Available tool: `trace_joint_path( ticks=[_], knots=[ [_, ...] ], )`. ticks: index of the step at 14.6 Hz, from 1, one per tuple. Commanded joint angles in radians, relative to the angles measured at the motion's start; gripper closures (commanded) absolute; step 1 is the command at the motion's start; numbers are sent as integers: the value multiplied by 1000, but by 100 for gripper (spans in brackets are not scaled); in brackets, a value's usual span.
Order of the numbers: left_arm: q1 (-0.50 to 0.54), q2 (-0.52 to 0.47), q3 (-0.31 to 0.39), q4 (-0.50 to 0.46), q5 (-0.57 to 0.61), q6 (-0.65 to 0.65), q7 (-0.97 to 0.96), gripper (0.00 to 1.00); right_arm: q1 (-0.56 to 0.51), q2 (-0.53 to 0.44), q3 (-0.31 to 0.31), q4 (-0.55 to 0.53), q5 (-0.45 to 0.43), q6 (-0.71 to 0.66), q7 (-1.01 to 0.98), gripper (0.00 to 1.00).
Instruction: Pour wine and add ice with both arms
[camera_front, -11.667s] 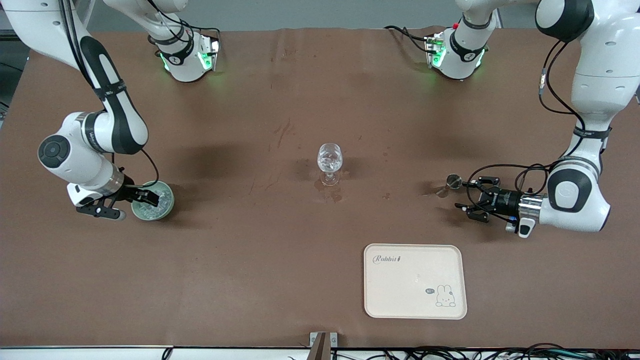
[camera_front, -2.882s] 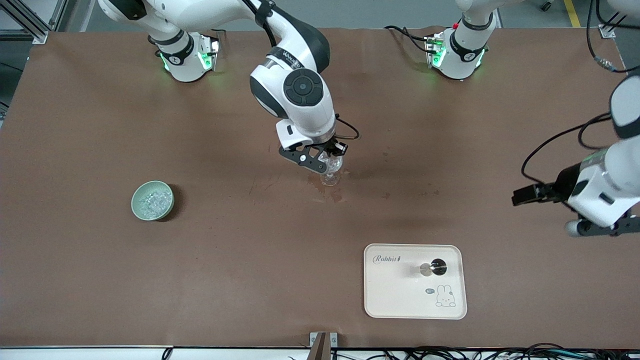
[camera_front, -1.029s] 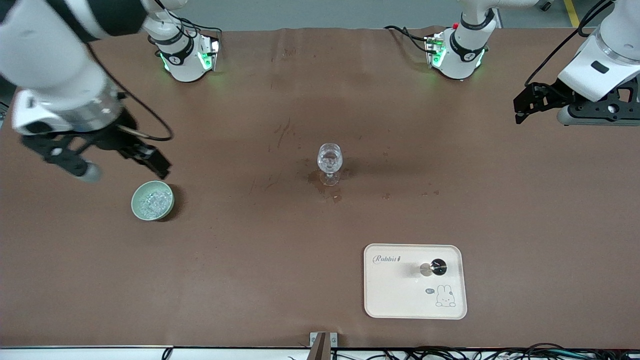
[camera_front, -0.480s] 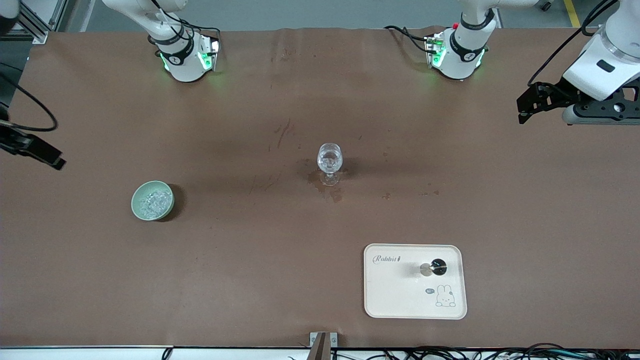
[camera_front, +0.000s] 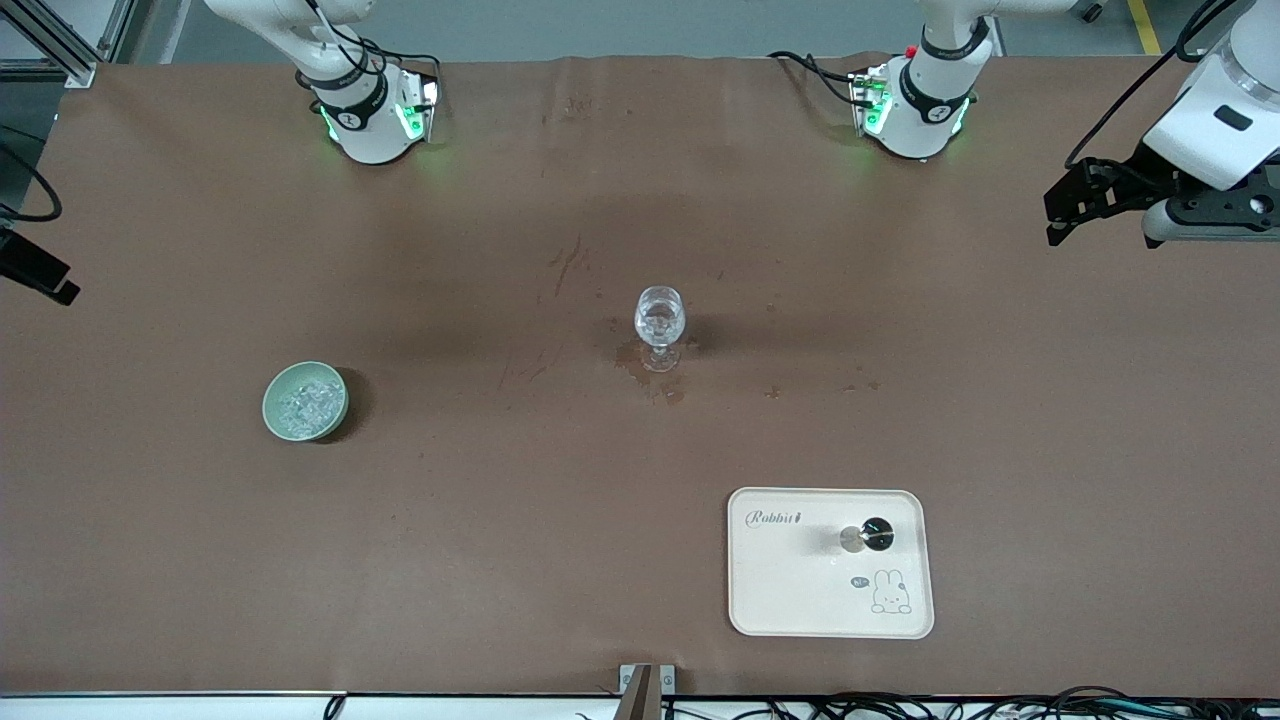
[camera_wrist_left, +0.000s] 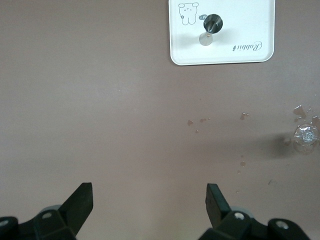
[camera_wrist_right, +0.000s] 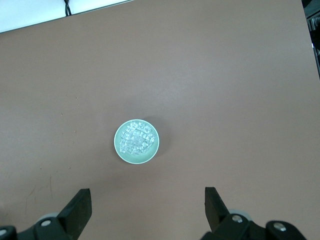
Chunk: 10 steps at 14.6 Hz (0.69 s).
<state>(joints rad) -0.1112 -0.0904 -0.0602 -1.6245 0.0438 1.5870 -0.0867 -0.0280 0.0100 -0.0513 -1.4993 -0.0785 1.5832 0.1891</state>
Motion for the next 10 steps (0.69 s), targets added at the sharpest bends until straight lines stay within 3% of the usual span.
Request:
trace_joint_path(
  ticks=[1, 4, 10],
  knots=[
    [4, 4, 0, 18, -13, -22, 24, 0, 0, -61, 5, -69, 11, 28, -10, 0],
    [4, 3, 0, 21, -18, -45, 25, 0, -10, -59, 30, -52, 11, 15, -10, 0],
    [5, 4, 0, 25, -18, -50, 22, 0, -15, -50, 18, -35, 12, 18, -46, 0]
  ],
)
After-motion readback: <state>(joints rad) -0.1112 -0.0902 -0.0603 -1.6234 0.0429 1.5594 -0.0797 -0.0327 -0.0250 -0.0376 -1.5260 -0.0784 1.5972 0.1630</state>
